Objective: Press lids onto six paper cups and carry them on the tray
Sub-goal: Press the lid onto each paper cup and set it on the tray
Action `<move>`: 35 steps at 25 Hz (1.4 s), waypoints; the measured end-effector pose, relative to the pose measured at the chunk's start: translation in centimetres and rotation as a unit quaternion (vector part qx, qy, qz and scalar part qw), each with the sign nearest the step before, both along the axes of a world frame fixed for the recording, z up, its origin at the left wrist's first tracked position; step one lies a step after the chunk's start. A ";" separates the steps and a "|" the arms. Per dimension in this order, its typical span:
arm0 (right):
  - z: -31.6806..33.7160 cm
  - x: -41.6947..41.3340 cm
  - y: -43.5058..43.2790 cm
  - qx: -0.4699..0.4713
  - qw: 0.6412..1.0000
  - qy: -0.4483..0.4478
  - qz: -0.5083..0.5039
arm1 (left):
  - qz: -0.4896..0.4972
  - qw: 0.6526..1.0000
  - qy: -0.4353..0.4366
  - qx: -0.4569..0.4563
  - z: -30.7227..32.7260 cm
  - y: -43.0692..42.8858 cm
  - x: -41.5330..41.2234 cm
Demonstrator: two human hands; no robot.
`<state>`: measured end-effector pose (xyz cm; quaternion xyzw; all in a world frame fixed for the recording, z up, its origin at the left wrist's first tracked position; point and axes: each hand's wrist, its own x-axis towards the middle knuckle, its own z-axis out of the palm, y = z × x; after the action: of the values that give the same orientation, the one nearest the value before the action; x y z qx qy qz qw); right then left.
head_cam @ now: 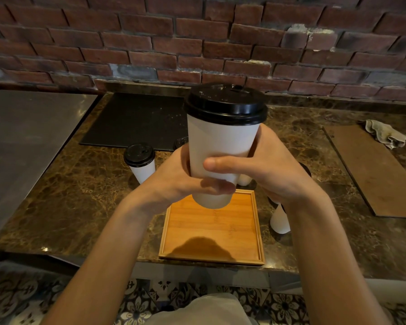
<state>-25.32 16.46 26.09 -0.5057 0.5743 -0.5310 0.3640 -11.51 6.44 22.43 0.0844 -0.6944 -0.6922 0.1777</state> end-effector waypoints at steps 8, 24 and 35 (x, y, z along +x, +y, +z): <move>0.9 1.0 -0.1 0.002 0.996 0.050 -0.076 | 0.111 0.993 -0.005 -0.033 0.1 0.3 -0.2; 0.4 2.4 -0.5 -0.030 0.971 0.105 -0.212 | 0.166 0.985 -0.015 -0.042 -0.1 0.4 -0.6; 0.4 0.7 0.3 -0.037 0.998 0.005 -0.057 | 0.033 0.999 -0.008 -0.015 0.7 -0.3 0.0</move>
<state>-24.59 16.76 26.46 -0.4876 0.5840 -0.5696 0.3111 -11.53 6.15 23.14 0.1098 -0.7028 -0.6749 0.1963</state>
